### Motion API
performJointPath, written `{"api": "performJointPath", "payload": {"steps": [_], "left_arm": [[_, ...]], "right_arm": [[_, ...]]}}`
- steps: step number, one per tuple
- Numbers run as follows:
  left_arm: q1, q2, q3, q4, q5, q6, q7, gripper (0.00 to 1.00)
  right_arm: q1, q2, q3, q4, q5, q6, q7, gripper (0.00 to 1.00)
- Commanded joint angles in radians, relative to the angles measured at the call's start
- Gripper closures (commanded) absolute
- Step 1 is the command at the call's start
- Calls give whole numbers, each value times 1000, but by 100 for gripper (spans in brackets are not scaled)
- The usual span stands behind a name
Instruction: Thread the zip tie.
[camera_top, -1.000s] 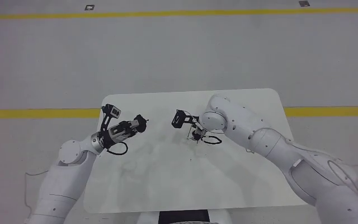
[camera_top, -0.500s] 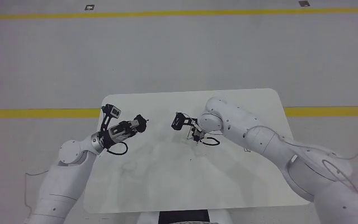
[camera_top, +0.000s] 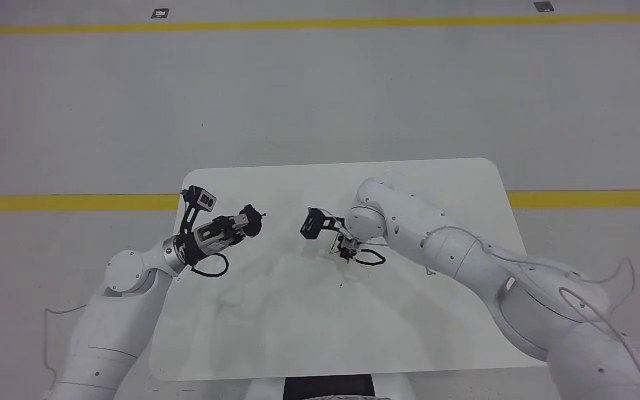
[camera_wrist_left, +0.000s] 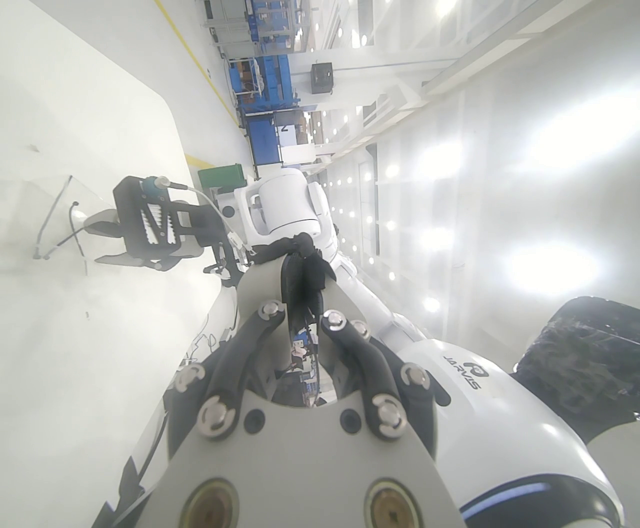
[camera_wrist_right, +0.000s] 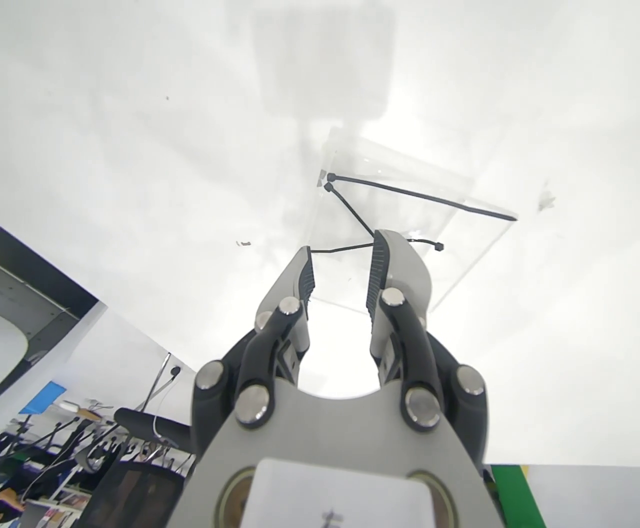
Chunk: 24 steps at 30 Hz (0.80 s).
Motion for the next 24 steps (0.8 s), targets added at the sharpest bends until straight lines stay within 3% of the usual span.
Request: {"api": "performJointPath", "payload": {"steps": [1, 14, 24], "left_arm": [[0, 0, 0, 0, 0, 0, 0, 100], [0, 0, 0, 0, 0, 0, 0, 100], [0, 0, 0, 0, 0, 0, 0, 100]], "right_arm": [[-1, -3, 0, -2, 7, 0, 6, 74], [-28, -40, 0, 22, -82, 0, -12, 85], [-38, -67, 0, 73, -105, 0, -14, 82]]}}
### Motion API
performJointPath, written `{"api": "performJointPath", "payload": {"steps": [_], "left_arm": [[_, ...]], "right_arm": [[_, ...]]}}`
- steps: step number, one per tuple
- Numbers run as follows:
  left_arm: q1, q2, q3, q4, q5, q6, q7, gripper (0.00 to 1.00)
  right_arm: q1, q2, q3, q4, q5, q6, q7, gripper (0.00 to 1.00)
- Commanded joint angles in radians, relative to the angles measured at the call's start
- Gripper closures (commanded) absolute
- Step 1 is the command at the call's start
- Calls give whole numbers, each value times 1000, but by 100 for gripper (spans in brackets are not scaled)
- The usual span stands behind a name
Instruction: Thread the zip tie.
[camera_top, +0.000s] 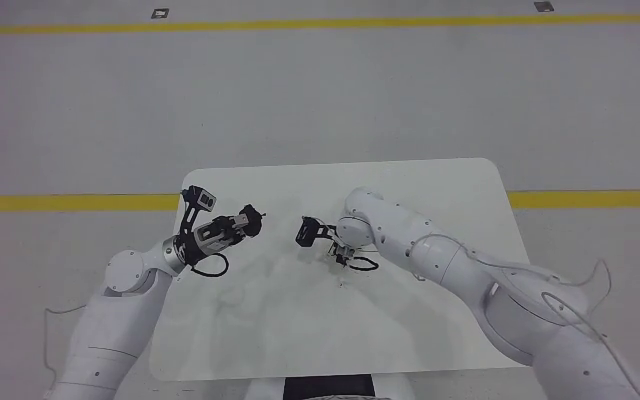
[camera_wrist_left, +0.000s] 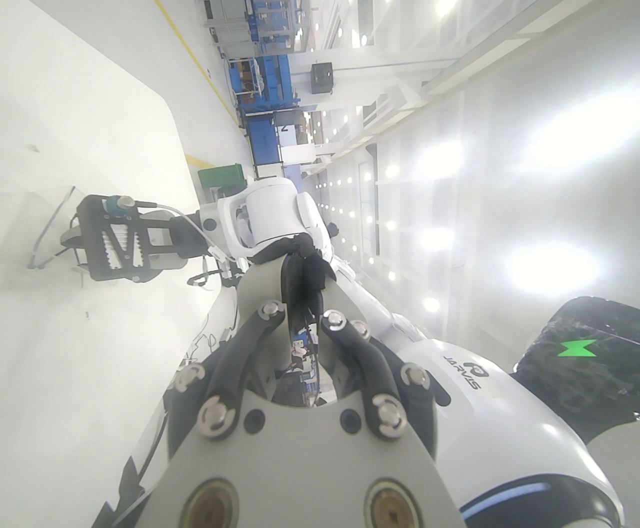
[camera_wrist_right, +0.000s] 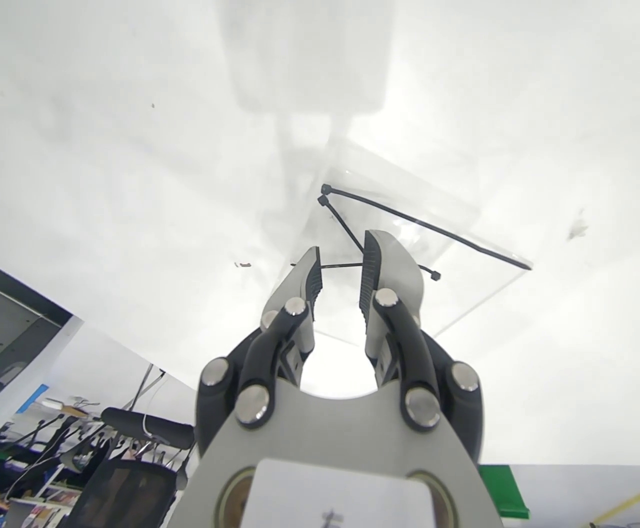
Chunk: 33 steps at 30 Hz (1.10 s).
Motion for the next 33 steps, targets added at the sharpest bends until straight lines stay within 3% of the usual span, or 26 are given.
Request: {"api": "performJointPath", "payload": {"steps": [1, 19, 22, 25, 33], "left_arm": [[0, 0, 0, 0, 0, 0, 0, 100], [0, 0, 0, 0, 0, 0, 0, 100], [0, 0, 0, 0, 0, 0, 0, 100], [0, 0, 0, 0, 0, 0, 0, 100], [0, 0, 0, 0, 0, 0, 0, 100]], "right_arm": [[0, -3, 0, 6, -2, 0, -2, 81], [-5, -32, 0, 61, -26, 0, 0, 83], [-5, -35, 0, 68, -28, 0, -3, 86], [-5, -37, 0, 72, -30, 0, -3, 100], [4, -34, 0, 68, -25, 0, 6, 100]]}}
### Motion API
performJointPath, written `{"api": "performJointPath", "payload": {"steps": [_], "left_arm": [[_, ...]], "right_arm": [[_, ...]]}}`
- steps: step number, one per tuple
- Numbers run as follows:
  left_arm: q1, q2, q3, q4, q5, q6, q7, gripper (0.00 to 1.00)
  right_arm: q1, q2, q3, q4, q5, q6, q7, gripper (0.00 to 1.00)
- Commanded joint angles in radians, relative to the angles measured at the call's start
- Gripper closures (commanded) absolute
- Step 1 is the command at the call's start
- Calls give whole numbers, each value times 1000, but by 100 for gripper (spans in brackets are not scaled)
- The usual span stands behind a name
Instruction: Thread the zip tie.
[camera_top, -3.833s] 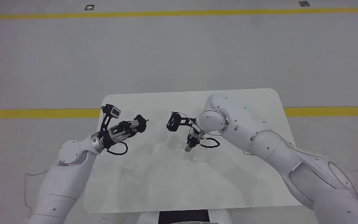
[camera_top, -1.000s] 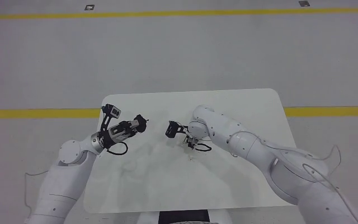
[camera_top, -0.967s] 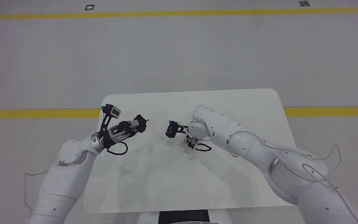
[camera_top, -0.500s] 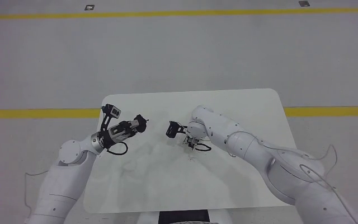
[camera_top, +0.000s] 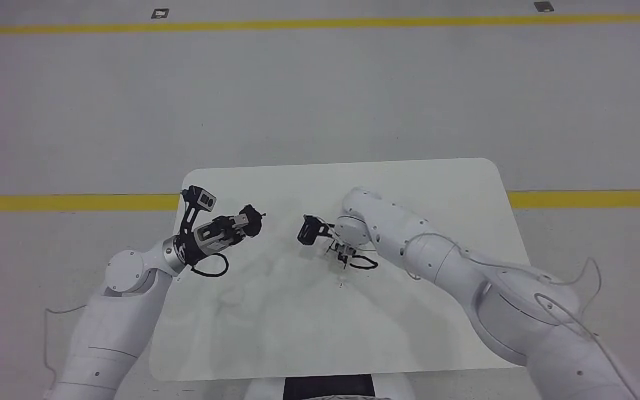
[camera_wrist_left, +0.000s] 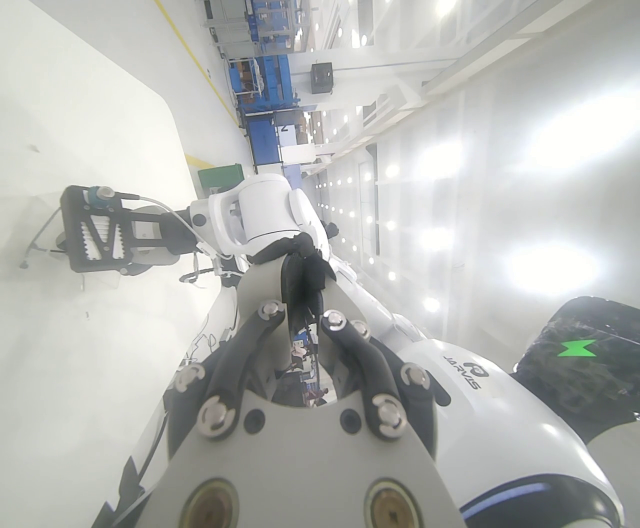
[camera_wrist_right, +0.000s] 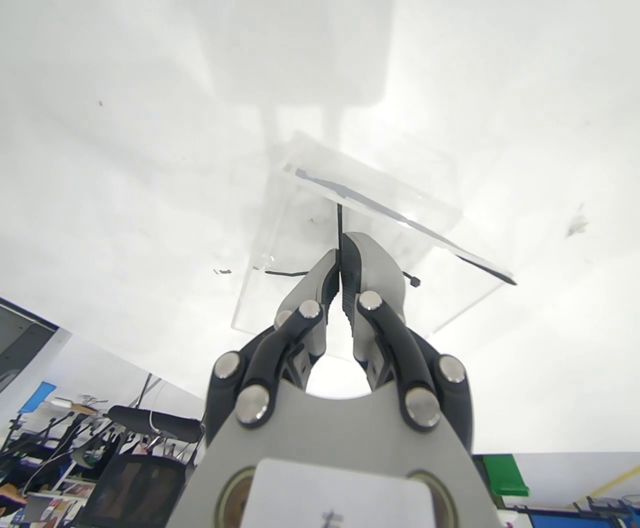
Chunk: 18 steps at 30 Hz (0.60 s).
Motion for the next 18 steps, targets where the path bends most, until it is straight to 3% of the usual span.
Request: {"api": "performJointPath", "payload": {"steps": [1, 17, 18], "left_arm": [[0, 0, 0, 0, 0, 0, 0, 100], [0, 0, 0, 0, 0, 0, 0, 100], [0, 0, 0, 0, 0, 0, 0, 100]], "right_arm": [[4, 3, 0, -5, 4, 0, 4, 100], [20, 57, 0, -109, 45, 0, 59, 100], [17, 58, 0, -114, 39, 0, 53, 95]]}}
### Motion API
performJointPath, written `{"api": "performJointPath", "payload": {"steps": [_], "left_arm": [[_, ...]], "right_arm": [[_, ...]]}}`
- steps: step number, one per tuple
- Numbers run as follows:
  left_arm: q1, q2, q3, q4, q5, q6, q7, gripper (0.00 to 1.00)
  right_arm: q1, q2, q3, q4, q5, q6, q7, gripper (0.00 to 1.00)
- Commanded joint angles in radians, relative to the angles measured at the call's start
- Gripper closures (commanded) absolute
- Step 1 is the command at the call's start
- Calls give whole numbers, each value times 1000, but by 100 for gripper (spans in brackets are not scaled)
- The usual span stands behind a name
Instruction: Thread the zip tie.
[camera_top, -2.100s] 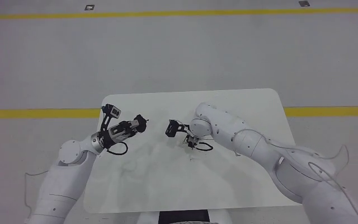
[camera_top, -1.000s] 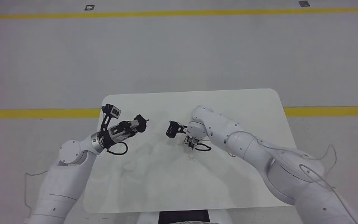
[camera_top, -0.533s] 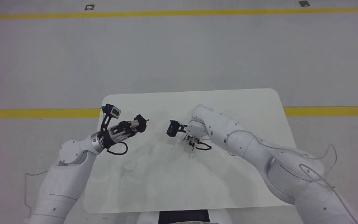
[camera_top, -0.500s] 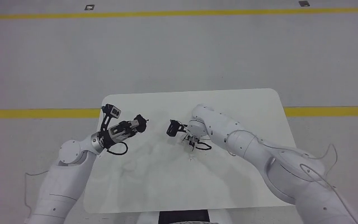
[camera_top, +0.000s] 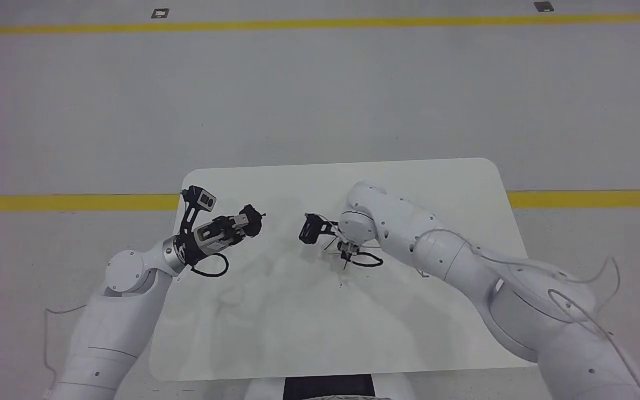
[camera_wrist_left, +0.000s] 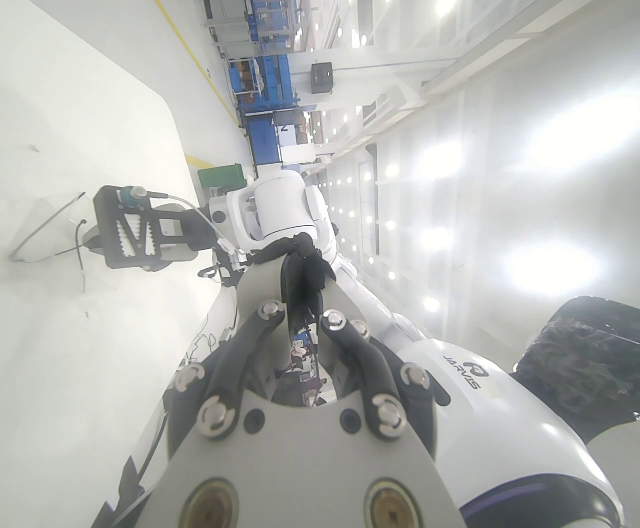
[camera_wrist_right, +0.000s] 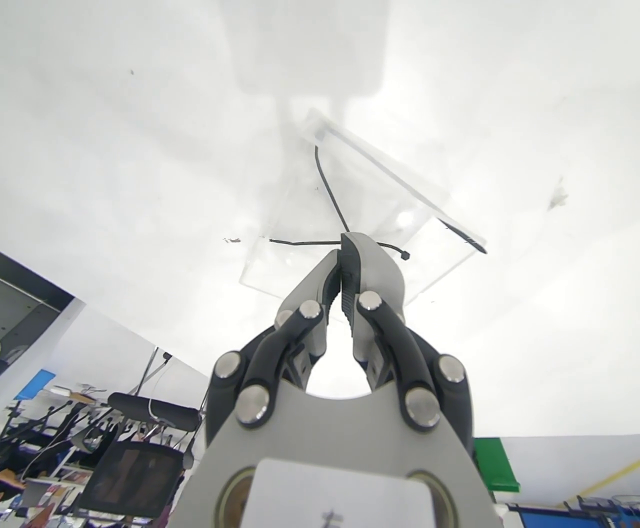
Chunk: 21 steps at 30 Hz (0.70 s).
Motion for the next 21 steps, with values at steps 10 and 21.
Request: {"api": "performJointPath", "payload": {"steps": [10, 21], "left_arm": [[0, 0, 0, 0, 0, 0, 0, 100], [0, 0, 0, 0, 0, 0, 0, 100]], "right_arm": [[-17, -6, 0, 1, -28, 0, -35, 73], [-27, -18, 0, 36, -30, 0, -68, 82]]}}
